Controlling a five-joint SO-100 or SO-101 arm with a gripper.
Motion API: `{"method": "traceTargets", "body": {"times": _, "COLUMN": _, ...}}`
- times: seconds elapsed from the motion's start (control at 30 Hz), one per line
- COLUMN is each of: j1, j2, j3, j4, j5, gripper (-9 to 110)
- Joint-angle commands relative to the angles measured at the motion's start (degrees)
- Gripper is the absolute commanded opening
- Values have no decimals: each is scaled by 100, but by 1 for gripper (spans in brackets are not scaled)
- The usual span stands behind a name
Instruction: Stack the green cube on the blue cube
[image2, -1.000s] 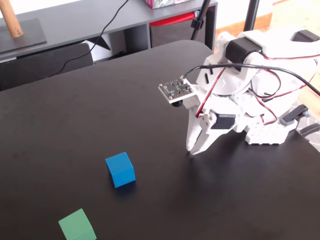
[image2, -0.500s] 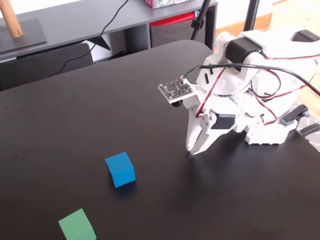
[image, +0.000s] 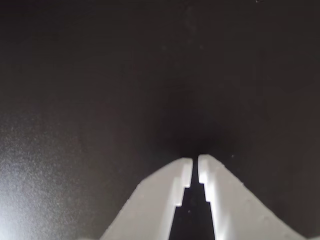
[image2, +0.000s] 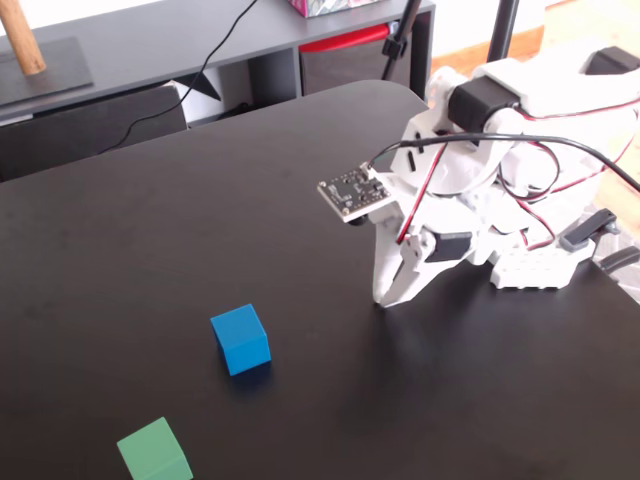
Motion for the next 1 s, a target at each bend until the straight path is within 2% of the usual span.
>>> {"method": "traceTargets", "body": {"times": 0.0, "j1": -229, "j2": -747, "j3": -782, "j4": 88, "j5": 202, "gripper": 0}}
{"method": "traceTargets", "body": {"times": 0.53, "j1": -606, "j2": -4781, "j3": -5950, "j4": 580, "j5": 668, "gripper": 0}}
{"method": "traceTargets", "body": {"times": 0.97, "j1": -853, "j2": -7629, "j3": -9176, "j4": 765, "j5": 888, "gripper": 0}}
